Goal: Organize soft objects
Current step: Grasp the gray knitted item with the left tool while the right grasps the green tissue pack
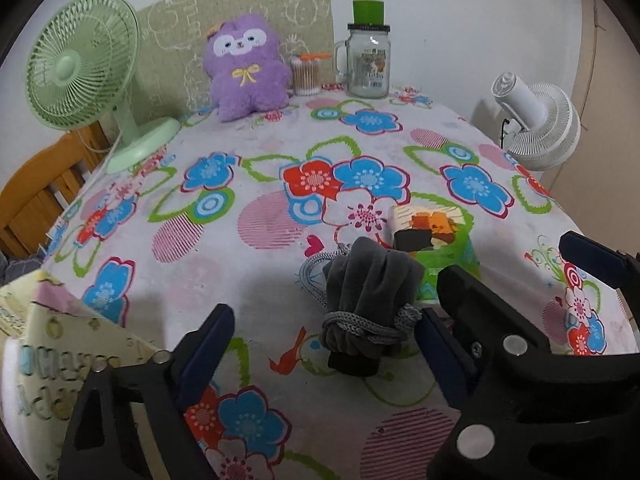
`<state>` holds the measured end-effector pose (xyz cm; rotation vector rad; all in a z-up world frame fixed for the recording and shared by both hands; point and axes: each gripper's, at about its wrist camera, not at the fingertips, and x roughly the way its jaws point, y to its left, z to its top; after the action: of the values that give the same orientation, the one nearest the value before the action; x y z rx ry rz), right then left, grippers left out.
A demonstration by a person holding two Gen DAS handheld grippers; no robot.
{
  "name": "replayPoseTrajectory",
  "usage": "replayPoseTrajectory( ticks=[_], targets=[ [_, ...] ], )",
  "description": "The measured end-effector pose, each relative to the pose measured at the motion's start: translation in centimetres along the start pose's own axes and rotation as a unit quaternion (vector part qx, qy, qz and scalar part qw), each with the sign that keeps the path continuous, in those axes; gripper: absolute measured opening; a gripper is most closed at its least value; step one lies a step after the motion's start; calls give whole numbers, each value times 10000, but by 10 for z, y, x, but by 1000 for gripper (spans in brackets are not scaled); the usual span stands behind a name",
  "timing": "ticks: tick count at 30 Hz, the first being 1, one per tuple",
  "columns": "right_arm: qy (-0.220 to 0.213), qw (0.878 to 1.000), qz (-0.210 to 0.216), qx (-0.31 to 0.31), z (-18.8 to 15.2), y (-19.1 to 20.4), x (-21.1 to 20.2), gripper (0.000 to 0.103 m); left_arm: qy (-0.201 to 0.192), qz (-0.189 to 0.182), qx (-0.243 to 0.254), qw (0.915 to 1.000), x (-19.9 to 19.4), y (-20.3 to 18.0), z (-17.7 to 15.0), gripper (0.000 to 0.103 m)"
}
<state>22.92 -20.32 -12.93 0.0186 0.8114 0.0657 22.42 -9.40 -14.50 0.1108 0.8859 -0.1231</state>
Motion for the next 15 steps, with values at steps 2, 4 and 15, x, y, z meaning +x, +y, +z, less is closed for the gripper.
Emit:
replayPoseTrajectory(
  ticks=[2,4,15],
  targets=[
    [57,10000,-12,-56,1,1,5,102,46,14,-29,10000,5,1,0,77],
    [74,9999,-5,-103,1,2,9,102,112,15,-82,9999,11,5,0,63],
    [175,9996,147,-149,10,19,34,102,27,-155,-285,9995,16,15,1,42]
  ],
)
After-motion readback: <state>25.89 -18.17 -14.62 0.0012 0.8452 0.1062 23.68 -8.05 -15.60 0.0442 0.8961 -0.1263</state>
